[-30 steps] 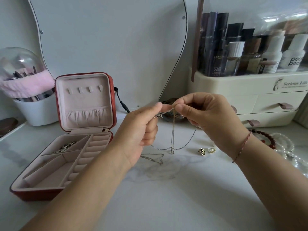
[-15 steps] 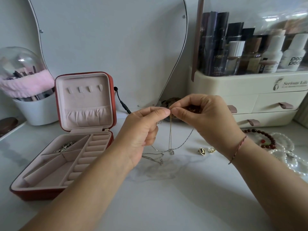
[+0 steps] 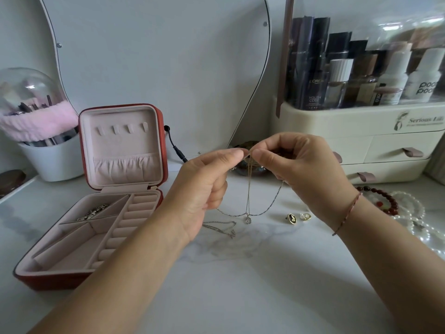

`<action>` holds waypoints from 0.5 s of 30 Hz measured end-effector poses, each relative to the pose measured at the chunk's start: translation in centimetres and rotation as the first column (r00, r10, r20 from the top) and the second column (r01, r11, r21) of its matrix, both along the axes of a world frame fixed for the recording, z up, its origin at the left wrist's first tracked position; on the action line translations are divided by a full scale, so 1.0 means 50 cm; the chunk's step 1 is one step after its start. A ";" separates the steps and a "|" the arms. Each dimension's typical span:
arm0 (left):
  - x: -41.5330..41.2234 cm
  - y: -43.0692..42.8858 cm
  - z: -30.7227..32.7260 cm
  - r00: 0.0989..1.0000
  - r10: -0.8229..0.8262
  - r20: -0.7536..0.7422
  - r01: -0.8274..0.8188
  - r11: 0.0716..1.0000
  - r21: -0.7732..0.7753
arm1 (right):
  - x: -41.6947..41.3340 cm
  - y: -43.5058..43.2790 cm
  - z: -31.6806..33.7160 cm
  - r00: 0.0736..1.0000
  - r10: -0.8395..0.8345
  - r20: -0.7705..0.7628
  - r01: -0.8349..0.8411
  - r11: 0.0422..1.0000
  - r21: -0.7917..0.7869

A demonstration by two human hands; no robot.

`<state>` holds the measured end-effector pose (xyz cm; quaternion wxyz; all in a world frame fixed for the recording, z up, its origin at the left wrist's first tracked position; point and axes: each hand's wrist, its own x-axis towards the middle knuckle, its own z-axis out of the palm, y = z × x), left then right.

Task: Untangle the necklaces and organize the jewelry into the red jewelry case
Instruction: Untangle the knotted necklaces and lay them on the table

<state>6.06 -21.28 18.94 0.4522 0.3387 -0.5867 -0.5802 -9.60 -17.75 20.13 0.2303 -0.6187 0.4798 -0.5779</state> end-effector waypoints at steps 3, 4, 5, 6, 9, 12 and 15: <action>-0.001 0.001 -0.003 1.000 0.002 0.014 -0.002 1.000 -0.012 | 0.001 0.000 -0.001 1.000 0.005 -0.008 -0.005 1.000 0.002; -0.002 0.001 -0.003 1.000 0.001 0.017 -0.001 1.000 -0.012 | 0.000 -0.001 -0.001 1.000 0.011 0.005 -0.011 1.000 0.005; -0.002 0.001 -0.004 1.000 -0.001 0.021 0.001 1.000 -0.011 | -0.001 -0.001 -0.001 1.000 0.020 0.025 -0.020 1.000 0.009; -0.002 0.000 -0.005 1.000 0.003 0.021 -0.003 1.000 -0.004 | -0.001 -0.001 -0.001 0.999 0.030 0.043 -0.030 0.999 0.015; -0.002 -0.001 -0.006 1.000 0.012 0.013 -0.012 1.000 0.001 | -0.001 -0.001 -0.001 0.996 0.052 0.068 -0.054 0.998 0.026; -0.003 0.000 -0.004 1.000 0.003 0.006 -0.003 1.000 -0.008 | -0.001 -0.003 -0.002 0.996 0.053 0.070 -0.056 0.998 0.033; -0.004 0.002 -0.002 1.000 -0.009 0.002 0.010 1.000 -0.024 | -0.002 -0.004 -0.003 0.995 0.061 0.085 -0.064 0.997 0.032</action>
